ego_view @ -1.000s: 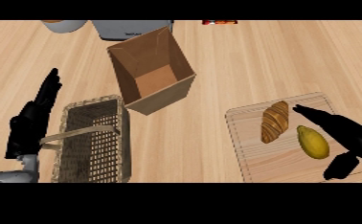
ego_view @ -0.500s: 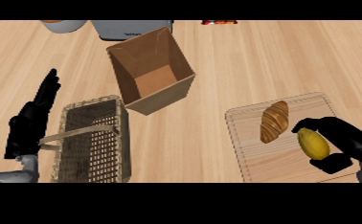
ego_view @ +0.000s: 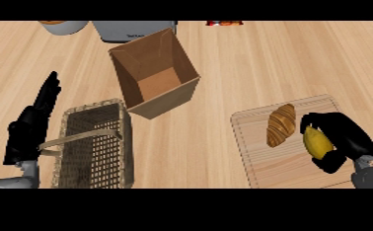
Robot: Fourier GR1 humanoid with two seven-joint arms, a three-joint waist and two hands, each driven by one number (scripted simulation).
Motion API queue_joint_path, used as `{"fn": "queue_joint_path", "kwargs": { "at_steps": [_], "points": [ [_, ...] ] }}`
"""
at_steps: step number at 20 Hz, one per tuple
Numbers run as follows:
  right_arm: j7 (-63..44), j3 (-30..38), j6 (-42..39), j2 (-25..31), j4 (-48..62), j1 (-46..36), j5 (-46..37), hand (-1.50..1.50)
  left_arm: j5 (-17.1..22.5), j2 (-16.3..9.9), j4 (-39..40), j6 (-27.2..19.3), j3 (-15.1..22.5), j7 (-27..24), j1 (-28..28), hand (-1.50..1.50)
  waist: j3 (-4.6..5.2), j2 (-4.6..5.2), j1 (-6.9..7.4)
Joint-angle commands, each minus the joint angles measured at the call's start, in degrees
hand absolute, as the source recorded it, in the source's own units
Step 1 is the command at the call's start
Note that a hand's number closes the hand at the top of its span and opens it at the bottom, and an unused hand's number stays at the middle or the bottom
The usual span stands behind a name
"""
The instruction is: Pick the lemon from the cutting board and place it in the cardboard box
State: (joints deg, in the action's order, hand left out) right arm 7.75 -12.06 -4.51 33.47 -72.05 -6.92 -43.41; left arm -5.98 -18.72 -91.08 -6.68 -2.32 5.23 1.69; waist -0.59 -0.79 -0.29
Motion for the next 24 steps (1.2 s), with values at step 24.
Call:
{"fn": "queue_joint_path", "kwargs": {
  "at_steps": [24],
  "points": [
    [-47.52,-13.61,0.38,-28.36,-47.56,-5.47,-15.70,1.50,-2.25,4.58,-1.30,1.64,2.02,0.49,-4.91,0.00,0.60,0.60,0.47]
  ]
}}
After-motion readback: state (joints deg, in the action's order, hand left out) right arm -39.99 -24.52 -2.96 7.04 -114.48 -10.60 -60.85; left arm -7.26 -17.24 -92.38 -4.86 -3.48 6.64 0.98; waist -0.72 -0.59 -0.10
